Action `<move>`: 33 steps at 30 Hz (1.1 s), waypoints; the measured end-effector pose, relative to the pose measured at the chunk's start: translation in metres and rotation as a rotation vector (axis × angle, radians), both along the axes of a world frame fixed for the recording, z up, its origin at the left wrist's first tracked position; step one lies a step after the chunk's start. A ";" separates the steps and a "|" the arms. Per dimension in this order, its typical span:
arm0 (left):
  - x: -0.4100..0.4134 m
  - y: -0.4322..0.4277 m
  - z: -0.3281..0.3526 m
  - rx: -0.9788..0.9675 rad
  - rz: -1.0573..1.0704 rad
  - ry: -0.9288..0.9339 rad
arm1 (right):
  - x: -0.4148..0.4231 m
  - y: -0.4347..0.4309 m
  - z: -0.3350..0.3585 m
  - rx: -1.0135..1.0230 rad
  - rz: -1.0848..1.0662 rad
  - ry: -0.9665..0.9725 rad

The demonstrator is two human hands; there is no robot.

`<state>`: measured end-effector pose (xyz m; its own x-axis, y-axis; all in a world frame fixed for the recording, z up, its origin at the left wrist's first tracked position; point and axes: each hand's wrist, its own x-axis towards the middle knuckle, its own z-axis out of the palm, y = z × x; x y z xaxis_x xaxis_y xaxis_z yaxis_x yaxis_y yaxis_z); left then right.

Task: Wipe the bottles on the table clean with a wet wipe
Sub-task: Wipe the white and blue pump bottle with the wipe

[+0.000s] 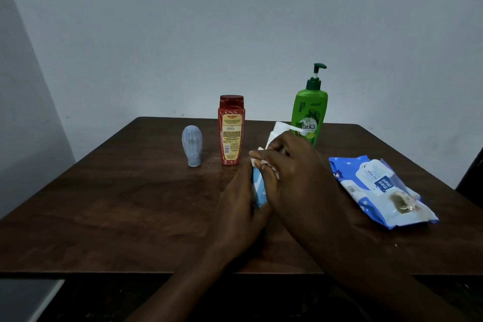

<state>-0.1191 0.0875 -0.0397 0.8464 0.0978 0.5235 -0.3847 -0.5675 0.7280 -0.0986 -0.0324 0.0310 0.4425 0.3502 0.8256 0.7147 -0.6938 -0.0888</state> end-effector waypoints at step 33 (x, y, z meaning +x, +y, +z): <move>-0.009 0.036 0.012 -0.201 -0.273 0.140 | 0.067 -0.014 0.041 0.103 0.539 0.805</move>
<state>-0.1282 0.1238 -0.0279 0.9176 -0.0527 0.3941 -0.3911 -0.2978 0.8708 -0.0314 -0.0461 0.0721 0.6898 0.6138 0.3839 0.6325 -0.2530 -0.7321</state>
